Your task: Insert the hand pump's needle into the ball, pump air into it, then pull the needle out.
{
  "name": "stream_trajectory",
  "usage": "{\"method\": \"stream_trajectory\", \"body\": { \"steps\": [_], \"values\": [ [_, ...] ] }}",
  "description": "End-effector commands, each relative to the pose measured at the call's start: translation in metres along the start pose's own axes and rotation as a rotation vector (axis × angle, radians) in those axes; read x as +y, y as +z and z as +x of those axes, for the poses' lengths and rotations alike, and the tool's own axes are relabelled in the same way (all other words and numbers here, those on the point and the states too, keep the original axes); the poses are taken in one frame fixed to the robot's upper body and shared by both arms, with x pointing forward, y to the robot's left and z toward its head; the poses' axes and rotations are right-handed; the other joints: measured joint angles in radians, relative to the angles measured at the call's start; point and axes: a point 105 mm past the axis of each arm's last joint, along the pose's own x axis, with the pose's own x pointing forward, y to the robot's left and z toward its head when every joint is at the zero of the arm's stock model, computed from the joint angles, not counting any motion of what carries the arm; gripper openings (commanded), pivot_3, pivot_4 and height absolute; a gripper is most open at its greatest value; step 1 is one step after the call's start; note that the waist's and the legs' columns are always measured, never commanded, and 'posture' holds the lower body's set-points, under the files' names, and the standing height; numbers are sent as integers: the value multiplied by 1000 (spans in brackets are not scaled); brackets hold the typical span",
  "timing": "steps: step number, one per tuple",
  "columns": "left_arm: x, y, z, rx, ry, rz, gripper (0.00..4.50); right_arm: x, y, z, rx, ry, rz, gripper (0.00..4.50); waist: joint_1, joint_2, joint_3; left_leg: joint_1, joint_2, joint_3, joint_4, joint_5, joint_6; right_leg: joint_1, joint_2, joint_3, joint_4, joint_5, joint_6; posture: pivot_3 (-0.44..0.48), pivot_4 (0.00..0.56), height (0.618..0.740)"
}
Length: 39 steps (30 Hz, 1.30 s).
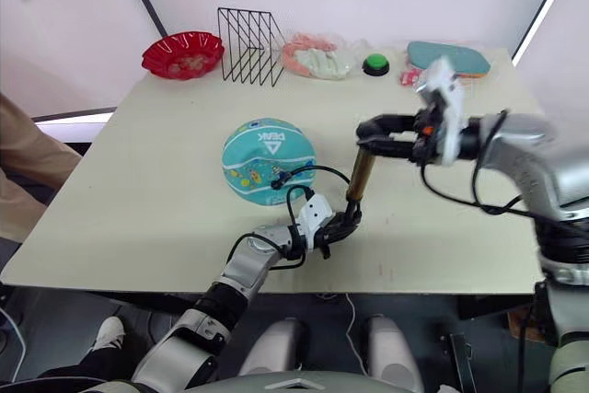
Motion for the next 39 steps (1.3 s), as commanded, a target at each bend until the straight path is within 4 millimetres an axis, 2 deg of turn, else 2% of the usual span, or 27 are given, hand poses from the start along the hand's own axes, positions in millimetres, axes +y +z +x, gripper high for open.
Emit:
{"method": "stream_trajectory", "body": {
  "steps": [1,4,6,7,12,15,18,20,22,24,29,31,33,36,38,39],
  "values": [
    [-5,-35,-7,116,-1,-60,1042,1,-75,15,193,-17,157,1849,0,0,-3,0,0,0,0,0,0,0,0,0,0,0,0,0,150,740],
    [-4,-35,-9,115,3,-61,1042,19,-115,31,241,48,204,1849,0,-3,-11,0,0,0,-1,0,0,0,1,-1,0,0,0,0,150,740],
    [-4,-35,-10,116,3,-62,1042,25,-123,37,231,64,220,1848,-4,-1,-15,1,0,0,-1,0,0,1,2,0,0,0,0,0,150,740],
    [-4,-35,-10,116,3,-62,1042,25,-118,37,216,67,210,1848,-5,0,-16,1,-1,0,-1,0,0,1,2,1,0,0,0,0,150,740],
    [-5,-38,-13,120,3,-69,1042,12,-66,23,103,32,107,1848,-13,1,-16,5,1,-4,-2,0,0,3,3,1,0,0,-1,0,150,740],
    [-6,-39,-14,121,3,-75,1042,7,-16,1,13,10,28,1848,-13,5,-10,3,1,-6,-3,0,0,2,2,0,0,-1,-1,0,150,740],
    [-7,-40,-14,121,1,-78,1042,9,20,-15,-45,0,-16,1848,-5,7,-4,-6,-3,-6,-3,0,0,-6,1,1,0,2,4,0,150,740],
    [-8,-40,-14,124,-2,-79,1042,8,59,-29,-143,-25,-38,1848,3,10,4,-10,-3,-6,-3,0,0,-9,0,1,0,2,4,0,150,740],
    [-8,-41,-14,125,-5,-79,1042,12,88,-42,-205,-23,-52,1848,5,10,6,-15,-4,-5,-2,0,0,-14,0,1,0,3,3,0,150,740],
    [-8,-41,-14,125,-9,-79,1042,14,106,-54,-216,-37,-69,1847,8,9,10,-20,-4,-6,-1,0,0,-17,0,-2,0,5,0,0,150,740],
    [-7,-41,-14,127,-13,-78,1042,17,132,-67,-231,-59,-79,1847,4,10,12,-20,-4,-4,-1,0,0,-17,0,-3,0,3,3,0,150,740],
    [-7,-41,-14,127,-13,-77,1042,17,134,-69,-217,-62,-80,1847,5,9,14,-20,-4,-4,-1,0,0,-17,0,-2,0,3,3,0,150,740],
    [-7,-40,-14,127,-11,-79,1042,14,121,-64,-160,-77,-72,1847,6,9,14,-20,-3,-4,0,0,0,-17,0,-3,0,3,3,0,150,740],
    [-7,-39,-13,126,-9,-78,1042,5,72,-48,-9,-100,-33,1847,6,8,13,-20,-3,-4,0,0,0,-16,0,-3,0,3,3,0,150,740],
    [-7,-39,-13,126,-8,-76,1042,4,54,-42,26,-89,-20,1847,4,7,12,-18,-3,-4,0,0,0,-15,0,-3,0,3,3,0,150,740],
    [-7,-39,-13,125,-6,-76,1042,3,39,-36,59,-81,-3,1847,3,7,10,-17,-3,-3,0,0,0,-13,0,-2,0,3,4,0,150,740]
  ]
}}
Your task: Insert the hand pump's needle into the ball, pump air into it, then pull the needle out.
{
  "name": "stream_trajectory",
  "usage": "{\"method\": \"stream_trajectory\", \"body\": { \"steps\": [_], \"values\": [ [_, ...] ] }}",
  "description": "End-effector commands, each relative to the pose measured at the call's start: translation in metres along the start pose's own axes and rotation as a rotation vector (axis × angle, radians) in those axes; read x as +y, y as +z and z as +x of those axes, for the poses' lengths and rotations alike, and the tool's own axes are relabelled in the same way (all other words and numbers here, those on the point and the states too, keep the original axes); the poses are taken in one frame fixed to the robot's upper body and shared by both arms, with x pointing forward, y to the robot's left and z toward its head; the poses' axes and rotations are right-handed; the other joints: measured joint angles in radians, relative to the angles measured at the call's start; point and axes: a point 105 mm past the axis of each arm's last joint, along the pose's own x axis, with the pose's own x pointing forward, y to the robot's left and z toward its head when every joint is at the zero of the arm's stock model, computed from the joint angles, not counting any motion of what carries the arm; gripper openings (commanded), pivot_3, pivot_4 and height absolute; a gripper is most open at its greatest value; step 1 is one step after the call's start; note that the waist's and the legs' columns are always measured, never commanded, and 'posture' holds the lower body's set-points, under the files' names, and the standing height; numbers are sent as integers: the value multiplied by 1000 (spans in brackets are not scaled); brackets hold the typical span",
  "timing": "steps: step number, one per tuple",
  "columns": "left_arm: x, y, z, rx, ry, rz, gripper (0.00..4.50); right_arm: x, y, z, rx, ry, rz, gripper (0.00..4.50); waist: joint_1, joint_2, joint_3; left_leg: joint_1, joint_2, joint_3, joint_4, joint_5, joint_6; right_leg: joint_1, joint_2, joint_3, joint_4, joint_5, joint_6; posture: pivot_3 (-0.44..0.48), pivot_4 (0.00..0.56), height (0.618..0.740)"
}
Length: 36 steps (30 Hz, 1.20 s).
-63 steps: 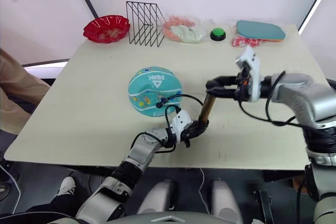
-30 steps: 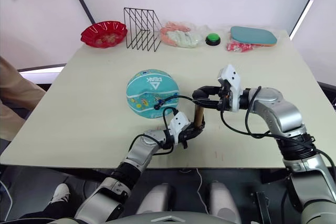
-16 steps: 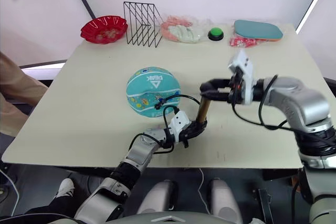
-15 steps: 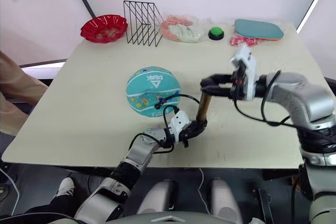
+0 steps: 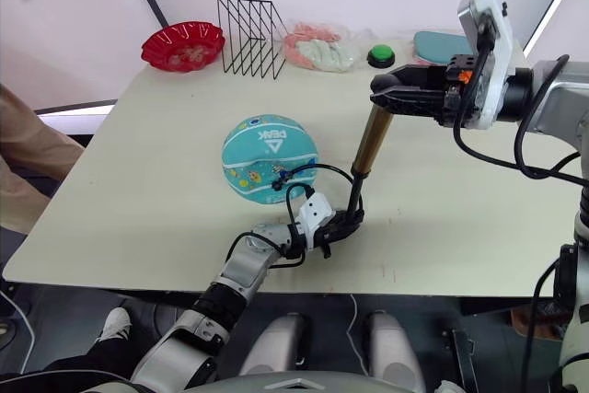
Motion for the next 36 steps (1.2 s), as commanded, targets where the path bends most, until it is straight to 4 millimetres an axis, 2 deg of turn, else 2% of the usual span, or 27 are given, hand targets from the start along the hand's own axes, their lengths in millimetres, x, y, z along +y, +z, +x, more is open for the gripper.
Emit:
{"method": "stream_trajectory", "body": {
  "steps": [1,4,5,8,11,13,14,15,18,20,22,28,32,34,36],
  "values": [
    [-4,-44,-11,150,19,-92,1042,-3,-61,16,174,-11,64,1847,-3,-2,-4,1,0,1,0,0,0,1,0,0,0,0,0,0,150,740],
    [-4,-43,-10,148,21,-92,1042,0,-107,31,236,19,148,1847,-6,-11,-11,12,2,2,-1,0,0,8,1,1,0,-2,-2,0,150,740],
    [-4,-43,-9,148,21,-91,1042,2,-120,36,249,26,164,1847,-6,-11,-12,17,4,1,-1,0,0,13,2,0,0,-4,-6,0,150,740],
    [-4,-42,-9,147,24,-89,1042,7,-145,50,267,43,205,1846,-10,-9,-15,18,6,-2,-1,0,0,14,1,0,0,-4,-6,0,150,740],
    [-4,-42,-9,145,29,-88,1042,27,-185,69,308,104,284,1845,-12,-7,-22,19,5,-3,-1,0,0,15,2,0,0,-4,-6,0,150,740],
    [-4,-41,-9,145,30,-86,1042,36,-197,72,332,131,288,1830,-12,-6,-25,18,4,-2,-2,0,0,15,2,0,0,-4,-5,0,150,740],
    [-4,-41,-9,145,31,-84,1042,38,-196,72,329,149,257,1830,-12,-5,-26,18,3,-2,-2,0,0,15,2,0,0,-4,-5,0,150,740],
    [-3,-41,-9,145,33,-83,1042,38,-188,73,295,159,242,1830,-13,-4,-28,18,3,-2,-2,0,0,15,2,0,0,-4,-5,0,150,740],
    [-3,-41,-10,146,37,-87,1042,22,-148,68,193,123,171,1830,-19,-4,-28,19,3,-4,-3,0,0,16,3,-1,0,-4,-6,0,150,740],
    [-3,-41,-10,145,37,-91,1042,6,-99,49,116,88,86,1830,-20,-1,-24,19,3,-5,-2,0,0,16,2,-2,0,-4,-6,0,150,740],
    [-3,-41,-10,145,36,-91,1042,3,-67,34,73,83,34,1830,-17,4,-15,16,3,-5,-2,0,0,13,0,-2,0,-4,-6,0,150,740],
    [-4,-42,-9,147,24,-94,1042,1,-3,3,-29,70,-21,1830,3,4,-8,-1,-1,-3,-1,0,0,-1,0,-1,0,0,-2,0,150,740],
    [-5,-42,-9,148,18,-95,1042,0,32,-13,-77,59,-41,1830,5,3,-1,-3,-2,-3,-1,0,0,-2,-1,-2,0,1,-4,0,150,740],
    [-5,-42,-9,149,15,-95,1042,-1,41,-18,-84,57,-27,1830,5,2,0,-3,-1,-3,0,0,0,-2,-1,-2,0,-1,-1,0,150,740],
    [-5,-42,-9,149,15,-94,1042,-6,40,-18,-72,29,-15,1830,5,2,1,-3,-1,-3,0,0,0,-2,-1,-3,0,-1,-1,0,150,740]
  ]
}}
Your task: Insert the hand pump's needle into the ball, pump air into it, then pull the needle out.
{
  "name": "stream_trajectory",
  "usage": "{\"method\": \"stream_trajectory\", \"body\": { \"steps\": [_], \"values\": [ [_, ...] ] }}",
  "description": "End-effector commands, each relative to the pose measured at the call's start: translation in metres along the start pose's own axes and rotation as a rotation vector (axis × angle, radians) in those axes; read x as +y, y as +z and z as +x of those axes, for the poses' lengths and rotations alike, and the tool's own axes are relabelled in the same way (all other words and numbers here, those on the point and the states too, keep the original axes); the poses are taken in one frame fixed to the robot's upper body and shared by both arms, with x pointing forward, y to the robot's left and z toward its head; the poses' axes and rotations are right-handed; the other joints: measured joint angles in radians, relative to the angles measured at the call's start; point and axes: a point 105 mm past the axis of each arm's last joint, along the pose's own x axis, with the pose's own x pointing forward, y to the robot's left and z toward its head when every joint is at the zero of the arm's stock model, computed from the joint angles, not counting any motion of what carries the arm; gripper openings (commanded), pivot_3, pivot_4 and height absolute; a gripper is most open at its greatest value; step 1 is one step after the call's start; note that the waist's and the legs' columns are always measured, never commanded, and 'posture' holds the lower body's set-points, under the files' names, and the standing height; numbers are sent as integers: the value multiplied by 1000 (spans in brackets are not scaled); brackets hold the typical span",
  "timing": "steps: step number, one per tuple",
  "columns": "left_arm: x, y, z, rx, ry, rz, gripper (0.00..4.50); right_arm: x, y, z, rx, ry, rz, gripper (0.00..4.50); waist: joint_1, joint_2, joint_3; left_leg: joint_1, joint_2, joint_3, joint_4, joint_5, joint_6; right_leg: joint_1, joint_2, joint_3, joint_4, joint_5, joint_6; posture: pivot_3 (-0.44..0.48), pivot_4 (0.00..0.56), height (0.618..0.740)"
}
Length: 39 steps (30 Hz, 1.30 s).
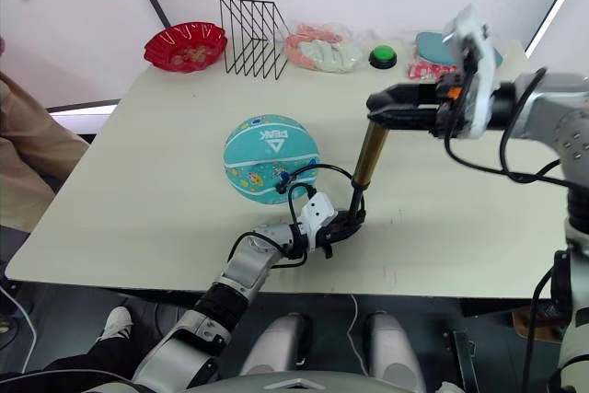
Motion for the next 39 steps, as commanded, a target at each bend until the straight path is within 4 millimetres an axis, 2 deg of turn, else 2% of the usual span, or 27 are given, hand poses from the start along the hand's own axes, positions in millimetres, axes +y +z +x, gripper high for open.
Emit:
{"method": "stream_trajectory", "body": {
  "steps": [1,7,11,12,14,17,19,21,23,26,28,32,34,38,39],
  "values": [
    [-3,-45,-12,149,17,-91,1042,-1,27,-15,-66,-53,-67,1830,0,0,0,0,0,0,0,0,0,0,0,0,0,0,0,0,150,740],
    [-2,-46,-13,148,31,-103,1042,-12,-5,-8,28,-102,-44,1830,-1,0,0,1,0,0,1,0,0,0,0,0,0,0,0,0,150,740],
    [-3,-46,-12,146,34,-105,1042,-24,-70,14,109,-115,40,1830,-6,-6,-8,4,1,1,1,0,0,4,1,0,0,0,0,0,150,740],
    [-3,-46,-12,146,34,-105,1042,-24,-80,17,123,-113,43,1830,-6,-6,-8,7,2,1,1,0,0,6,2,0,0,0,0,0,150,740],
    [-2,-46,-12,145,35,-103,1042,-21,-103,30,134,-88,97,1830,-8,-8,-9,14,2,2,0,0,0,11,2,0,0,-1,-1,0,150,740],
    [-2,-45,-12,145,37,-101,1042,-11,-151,52,191,-43,145,1829,-14,-11,-15,20,5,1,0,0,0,17,2,0,0,-3,-4,0,150,740],
    [-2,-45,-12,144,39,-102,1042,-3,-195,65,271,-29,181,1827,-19,-11,-22,21,6,0,0,0,0,18,3,0,1,-3,-5,0,150,740],
    [-3,-45,-12,144,41,-103,1042,3,-218,70,312,-16,186,1827,-23,-7,-28,22,6,0,-1,0,0,18,4,0,1,-3,-5,0,150,740],
    [-3,-45,-12,145,42,-102,1042,6,-224,74,307,-7,187,1827,-26,-8,-33,23,5,0,-2,0,0,20,4,1,0,-3,-4,0,150,740],
    [-1,-46,-14,148,47,-106,1042,1,-210,73,252,-16,165,1827,-29,-7,-34,25,5,0,-3,0,0,20,4,2,1,-3,-5,0,150,740],
    [-2,-47,-14,148,48,-110,1042,-3,-191,67,221,-18,120,1826,-30,-7,-34,27,5,-1,-3,0,0,21,4,2,1,-3,-5,0,150,740],
    [-3,-49,-13,150,45,-115,1042,-10,-130,46,115,-26,23,1826,-27,-4,-29,26,5,-2,-3,0,0,20,2,2,1,-4,-5,0,150,740],
    [-4,-49,-13,150,42,-116,1042,-9,-110,38,83,-26,-6,1825,-23,-1,-25,23,4,-1,-3,0,0,18,2,2,0,-4,-5,0,150,740],
    [-6,-51,-12,154,25,-112,1042,-4,-49,15,7,-29,-110,1817,-3,3,-13,10,0,0,-2,0,0,7,1,3,0,-1,0,0,150,740],
    [-6,-51,-11,154,23,-111,1042,-3,-38,12,-13,-31,-116,1817,-1,3,-12,8,0,0,-2,0,0,6,0,3,0,-1,0,0,150,740]
  ]
}}
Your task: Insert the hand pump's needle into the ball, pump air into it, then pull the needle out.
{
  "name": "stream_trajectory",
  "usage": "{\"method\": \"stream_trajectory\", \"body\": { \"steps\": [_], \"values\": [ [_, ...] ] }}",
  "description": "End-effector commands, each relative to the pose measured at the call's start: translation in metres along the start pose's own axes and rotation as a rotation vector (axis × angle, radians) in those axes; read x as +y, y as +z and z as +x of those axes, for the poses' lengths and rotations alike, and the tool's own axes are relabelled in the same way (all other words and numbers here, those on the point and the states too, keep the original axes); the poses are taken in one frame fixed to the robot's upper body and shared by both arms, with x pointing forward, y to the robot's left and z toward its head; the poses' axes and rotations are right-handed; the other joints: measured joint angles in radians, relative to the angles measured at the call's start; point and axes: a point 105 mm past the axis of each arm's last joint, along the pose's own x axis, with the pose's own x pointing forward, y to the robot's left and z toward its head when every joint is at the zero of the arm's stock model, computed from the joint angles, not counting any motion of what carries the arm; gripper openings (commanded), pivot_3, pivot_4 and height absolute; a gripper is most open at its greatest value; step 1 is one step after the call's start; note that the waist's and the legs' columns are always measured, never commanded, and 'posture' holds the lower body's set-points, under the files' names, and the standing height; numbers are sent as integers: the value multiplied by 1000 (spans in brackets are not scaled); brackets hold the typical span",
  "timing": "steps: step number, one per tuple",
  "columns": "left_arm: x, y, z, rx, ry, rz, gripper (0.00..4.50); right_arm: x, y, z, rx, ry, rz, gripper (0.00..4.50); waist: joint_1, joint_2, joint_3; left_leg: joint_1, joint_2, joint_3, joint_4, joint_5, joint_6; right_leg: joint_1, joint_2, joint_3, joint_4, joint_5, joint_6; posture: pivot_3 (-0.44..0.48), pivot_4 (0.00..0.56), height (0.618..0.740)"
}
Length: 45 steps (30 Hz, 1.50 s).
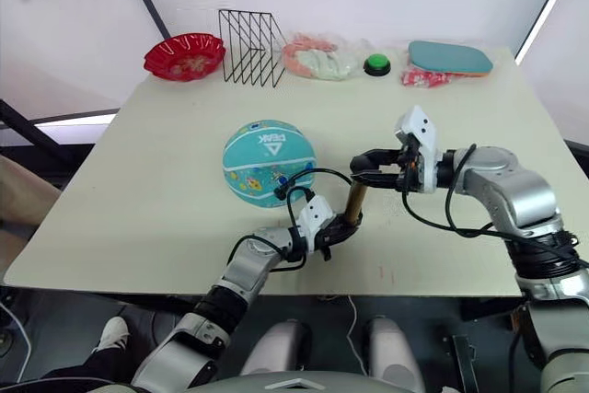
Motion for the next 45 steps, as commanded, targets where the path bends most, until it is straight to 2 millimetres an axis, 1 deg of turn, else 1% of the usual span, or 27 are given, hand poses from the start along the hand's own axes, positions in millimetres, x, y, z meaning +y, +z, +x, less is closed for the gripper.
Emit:
{"method": "stream_trajectory", "body": {
  "steps": [1,2,4,6,10,11,12,13,15,17,19,20,21,22,24,25,26,27,30,33,35,36,38,40,41,42,45],
  "values": [
    [-3,-47,-12,147,14,-95,1042,4,65,-32,-129,-38,-120,1817,3,0,2,-4,0,0,0,0,0,-3,0,0,0,0,0,0,150,740],
    [-3,-47,-12,147,11,-93,1042,4,78,-38,-157,-50,-131,1817,4,-1,3,-7,0,0,1,0,0,-5,0,-2,0,0,0,0,150,740],
    [-3,-47,-12,146,9,-92,1042,3,99,-47,-198,-70,-144,1816,6,-2,7,-8,0,-1,1,0,0,-5,0,-3,0,2,-3,0,150,740],
    [-2,-47,-12,146,9,-91,1042,3,116,-56,-230,-87,-152,1816,6,-2,10,-8,0,-1,1,0,0,-5,0,-3,0,1,-2,0,150,740],
    [-2,-46,-12,146,8,-90,1042,3,141,-70,-275,-113,-157,1816,5,-1,15,-8,1,-1,3,0,0,-5,-1,-4,0,0,0,0,150,740],
    [-2,-46,-12,146,7,-90,1042,4,144,-72,-281,-115,-156,1816,5,-2,16,-8,1,0,3,0,0,-5,-1,-4,0,0,0,0,150,740],
    [-2,-46,-12,145,7,-91,1042,4,143,-71,-266,-116,-157,1816,4,-2,17,-8,1,0,3,0,0,-5,-1,-4,0,0,0,0,150,740],
    [-3,-46,-12,144,7,-92,1042,3,137,-69,-239,-117,-153,1816,4,-1,17,-9,1,0,3,0,0,-6,0,-4,0,0,0,0,150,740],
    [-3,-45,-11,142,8,-92,1042,0,116,-62,-162,-118,-128,1816,5,-1,17,-9,1,0,3,0,0,-6,0,-3,0,0,0,0,150,740],
    [-2,-45,-11,142,9,-90,1042,-2,97,-56,-102,-117,-107,1816,6,-1,17,-9,0,-1,3,0,0,-5,0,-4,0,1,-2,0,150,740],
    [-2,-45,-11,142,9,-89,1042,-3,85,-51,-69,-110,-95,1816,5,-2,17,-8,0,0,3,0,0,-4,0,-4,0,1,-1,0,150,740],
    [-1,-45,-10,142,9,-89,1042,-6,74,-47,-44,-107,-71,1816,4,-2,16,-7,0,0,3,0,0,-4,0,-3,0,0,0,0,150,740],
    [-1,-44,-10,141,9,-88,1042,-8,60,-42,-13,-105,-44,1816,4,-3,15,-6,0,0,3,0,0,-3,0,-4,0,0,0,0,150,740],
    [-1,-44,-10,142,8,-87,1042,-11,43,-35,22,-102,-18,1816,3,-5,12,-5,1,0,4,0,0,-2,0,-4,0,0,0,0,150,740],
    [0,-44,-10,143,8,-85,1042,-17,2,-19,94,-104,48,1816,-2,-10,3,-1,1,0,4,0,0,1,0,-4,0,0,0,0,150,740],
    [0,-44,-10,143,8,-84,1042,-19,-10,-14,115,-106,60,1816,-4,-12,0,6,2,0,2,0,0,6,1,-4,0,-1,-1,0,150,740],
    [0,-45,-10,143,9,-84,1042,-22,-26,-5,136,-112,77,1791,-8,-16,-3,11,3,0,2,-1,1,13,1,-5,0,-4,-5,0,150,740],
    [0,-45,-10,144,9,-84,1042,-22,-41,5,153,-111,107,1634,-9,-17,-4,13,5,0,2,-1,1,13,0,-5,0,-4,-6,0,150,740],
    [1,-45,-11,144,13,-82,1042,-10,-74,27,189,-52,149,1620,-15,-13,-11,15,8,-3,2,-1,1,14,0,-5,0,-4,-6,0,150,740],
    [0,-45,-12,144,16,-83,1042,-3,-95,36,216,-26,167,1620,-14,-13,-17,16,6,-2,0,-1,1,15,1,-5,0,-4,-6,0,150,740],
    [0,-46,-12,143,21,-87,1042,9,-119,43,253,12,188,1620,-13,-17,-24,16,5,-1,-1,-1,1,15,2,-6,0,-4,-6,0,150,740],
    [0,-46,-12,142,22,-86,1042,14,-127,44,267,28,188,1620,-13,-17,-24,17,5,-1,-2,-1,1,15,2,-7,0,-4,-6,0,150,740],
    [0,-46,-13,142,24,-86,1042,18,-130,44,268,45,171,1620,-13,-14,-26,17,5,-1,-2,-1,1,16,2,-8,0,-6,-9,0,150,740],
    [-1,-46,-13,142,24,-89,1042,14,-117,43,223,34,155,1620,-13,-13,-25,21,6,-1,-3,-2,1,18,2,-7,0,-6,-9,0,150,740],
    [-1,-46,-13,142,23,-90,1042,8,-101,39,193,22,108,1620,-13,-13,-25,24,6,-2,-3,-3,1,21,1,-7,0,-7,-10,0,150,740],
    [-1,-46,-13,142,22,-90,1042,5,-90,36,174,15,73,1620,-13,-12,-24,27,7,-3,-3,-3,0,23,1,-8,0,-8,-11,0,150,740],
    [-1,-46,-12,142,20,-90,1042,-3,-46,22,79,-13,6,1620,-11,-8,-18,26,8,-6,-3,-5,-3,23,1,-10,0,-8,-11,0,150,740]
  ]
}}
